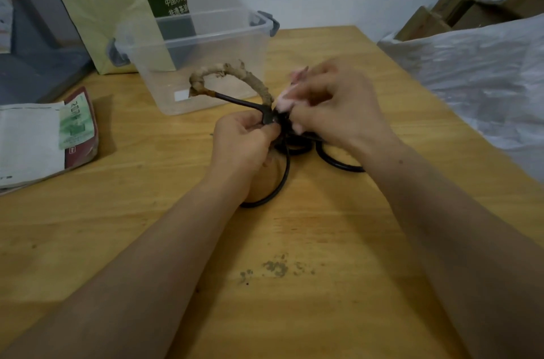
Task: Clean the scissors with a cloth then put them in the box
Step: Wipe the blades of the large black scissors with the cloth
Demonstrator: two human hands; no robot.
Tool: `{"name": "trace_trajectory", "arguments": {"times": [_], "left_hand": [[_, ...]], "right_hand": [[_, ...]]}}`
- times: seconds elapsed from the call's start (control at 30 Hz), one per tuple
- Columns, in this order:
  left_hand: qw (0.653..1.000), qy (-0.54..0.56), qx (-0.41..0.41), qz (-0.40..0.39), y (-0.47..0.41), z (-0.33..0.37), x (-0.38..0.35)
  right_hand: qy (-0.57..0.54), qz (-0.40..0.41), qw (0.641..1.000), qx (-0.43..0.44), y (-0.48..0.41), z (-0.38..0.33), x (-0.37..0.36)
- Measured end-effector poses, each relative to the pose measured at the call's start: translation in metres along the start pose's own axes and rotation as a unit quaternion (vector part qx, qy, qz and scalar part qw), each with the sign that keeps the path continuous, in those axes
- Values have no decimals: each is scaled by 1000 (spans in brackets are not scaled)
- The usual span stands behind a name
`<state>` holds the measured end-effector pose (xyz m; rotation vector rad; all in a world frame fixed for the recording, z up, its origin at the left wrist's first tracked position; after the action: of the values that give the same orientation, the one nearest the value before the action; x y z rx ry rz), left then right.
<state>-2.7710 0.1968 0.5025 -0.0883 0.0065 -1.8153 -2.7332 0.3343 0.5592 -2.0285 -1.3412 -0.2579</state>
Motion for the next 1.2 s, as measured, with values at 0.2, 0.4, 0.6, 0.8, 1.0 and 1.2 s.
{"name": "trace_trajectory", "arguments": {"times": [0.2,0.4,0.6,0.8,1.0,1.2], "left_hand": [[999,5,-28,-18,1,3,-4],[999,-5,-42,-17,0,7,-7],[999,4,-48,6,0,7,-3],[997,-9,-72,-33,3,14,-12],[995,-13,-84,-58,9,18,-19],[998,-2,-63,-21,5,14,-9]], "right_hand": [[9,-48,999,9,0,2,-17],[-27,46,998,-28,-11,17,8],[9,26,999,26,-5,3,-6],[-12,80,997,5,-13,9,5],[-54,169,984,-24,-17,19,35],[-25,171,979,-106,-21,55,57]]}}
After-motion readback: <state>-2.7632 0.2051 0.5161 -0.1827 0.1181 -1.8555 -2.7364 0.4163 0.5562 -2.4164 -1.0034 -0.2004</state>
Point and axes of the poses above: each hand's wrist, its own y-axis away from the middle knuckle, its own x-axis out of the back of the hand, z = x × y, the point moved 9 cm from there along -y, towards the middle knuckle, and after that the axes turned 2 degrees about -z, right-handed, at the moved point
